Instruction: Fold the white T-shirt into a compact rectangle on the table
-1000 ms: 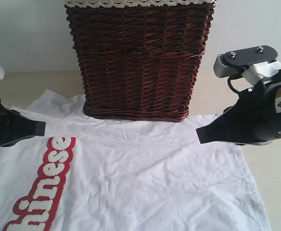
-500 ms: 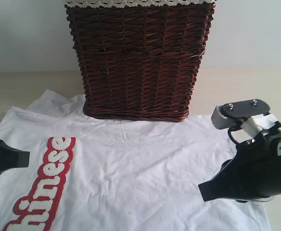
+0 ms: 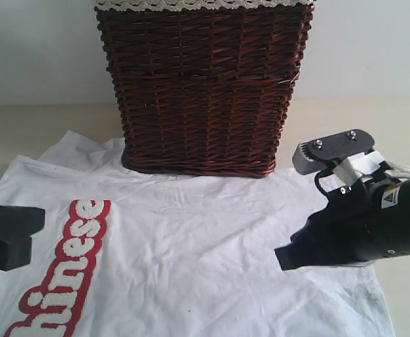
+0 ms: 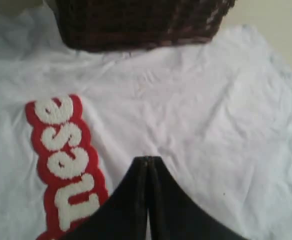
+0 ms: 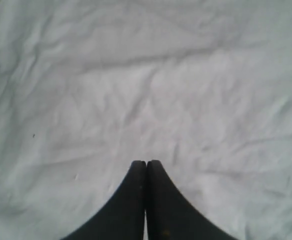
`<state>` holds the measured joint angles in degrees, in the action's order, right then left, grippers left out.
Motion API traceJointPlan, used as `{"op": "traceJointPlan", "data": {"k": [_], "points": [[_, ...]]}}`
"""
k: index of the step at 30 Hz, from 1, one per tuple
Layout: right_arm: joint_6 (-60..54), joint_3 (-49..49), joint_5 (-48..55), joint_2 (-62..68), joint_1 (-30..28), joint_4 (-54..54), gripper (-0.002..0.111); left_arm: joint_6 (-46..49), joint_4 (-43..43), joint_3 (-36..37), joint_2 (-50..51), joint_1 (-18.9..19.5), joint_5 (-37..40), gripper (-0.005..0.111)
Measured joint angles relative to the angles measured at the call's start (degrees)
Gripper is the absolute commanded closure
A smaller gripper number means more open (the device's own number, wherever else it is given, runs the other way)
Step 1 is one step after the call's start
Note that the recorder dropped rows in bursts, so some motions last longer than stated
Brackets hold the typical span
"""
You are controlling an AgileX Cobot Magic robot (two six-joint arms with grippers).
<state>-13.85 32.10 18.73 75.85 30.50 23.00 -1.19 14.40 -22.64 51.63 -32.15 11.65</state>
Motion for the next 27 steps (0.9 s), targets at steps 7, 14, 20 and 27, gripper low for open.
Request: {"op": "traceJointPlan", "data": {"k": [7, 14, 20, 27], "points": [[1.42, 1.24, -3.74, 10.80, -2.59, -3.04, 0.108, -1.65, 0.00, 4.03, -11.59, 0.00, -5.72, 0.107], [1.12, 2.48, -3.02, 13.79, -3.37, -3.16, 0.108, -1.88, -0.88, 4.03, -19.40, 0.00, -5.95, 0.107], [0.85, 2.58, -2.91, 8.68, -3.37, -3.27, 0.108, -1.88, -2.75, 4.03, -25.29, 0.00, -7.36, 0.107], [0.72, 3.63, -1.35, 3.66, -3.37, -3.27, 0.108, -3.73, -3.74, 1.20, -25.23, 0.00, -0.95, 0.107]]}}
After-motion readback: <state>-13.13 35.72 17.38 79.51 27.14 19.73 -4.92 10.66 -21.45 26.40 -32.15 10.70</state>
